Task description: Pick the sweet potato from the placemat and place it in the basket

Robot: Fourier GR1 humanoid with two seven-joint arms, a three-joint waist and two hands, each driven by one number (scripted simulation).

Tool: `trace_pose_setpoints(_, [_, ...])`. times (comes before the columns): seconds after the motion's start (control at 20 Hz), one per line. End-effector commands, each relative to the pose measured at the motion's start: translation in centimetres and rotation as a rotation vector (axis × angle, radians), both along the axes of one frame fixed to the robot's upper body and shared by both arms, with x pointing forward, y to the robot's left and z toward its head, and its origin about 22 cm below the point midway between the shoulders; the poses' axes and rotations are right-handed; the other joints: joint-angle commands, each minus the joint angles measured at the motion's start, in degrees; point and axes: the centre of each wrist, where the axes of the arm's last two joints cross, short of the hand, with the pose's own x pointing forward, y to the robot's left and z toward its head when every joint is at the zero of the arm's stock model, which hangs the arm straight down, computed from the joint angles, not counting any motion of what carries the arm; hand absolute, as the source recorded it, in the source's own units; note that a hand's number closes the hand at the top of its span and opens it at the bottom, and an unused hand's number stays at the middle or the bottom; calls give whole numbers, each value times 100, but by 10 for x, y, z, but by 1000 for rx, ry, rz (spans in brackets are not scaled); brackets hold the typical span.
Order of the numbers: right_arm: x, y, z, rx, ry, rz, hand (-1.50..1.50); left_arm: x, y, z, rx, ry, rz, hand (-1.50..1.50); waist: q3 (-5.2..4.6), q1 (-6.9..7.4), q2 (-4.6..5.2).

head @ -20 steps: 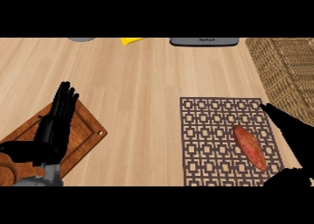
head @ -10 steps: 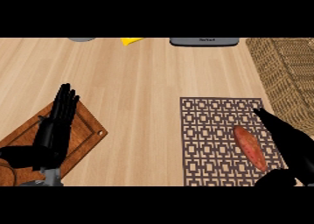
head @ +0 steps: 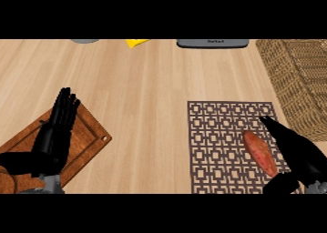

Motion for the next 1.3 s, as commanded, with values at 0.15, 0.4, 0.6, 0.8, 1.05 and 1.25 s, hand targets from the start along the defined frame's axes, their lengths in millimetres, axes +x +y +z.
trace_pose_setpoints(0.15, [2, -4, -5, 25, 4, 2, -150, 5, -2, 8, -3, 12, 6, 0, -1, 0, -2])
trace_pose_setpoints(0.4, [15, 11, -13, 11, 7, 2, -150, -6, -1, 5, 3, 9, -19, 0, -1, 14, -1])
trace_pose_setpoints(0.6, [10, -10, -20, 4, 27, -1, -150, 12, 2, -7, -1, 18, -3, 0, -1, -5, 0])
trace_pose_setpoints(0.8, [11, 1, -46, 17, 32, 1, -150, 7, 14, 4, 0, 0, 2, 0, -1, 4, 0])
trace_pose_setpoints(1.05, [15, -3, -53, 34, 43, 11, 150, 0, -8, 11, -10, -2, 1, 0, 0, 8, -1])
trace_pose_setpoints(1.25, [18, 0, -66, -55, 68, 148, 150, 6, 3, -7, -22, 13, 12, 0, 0, 17, 5])
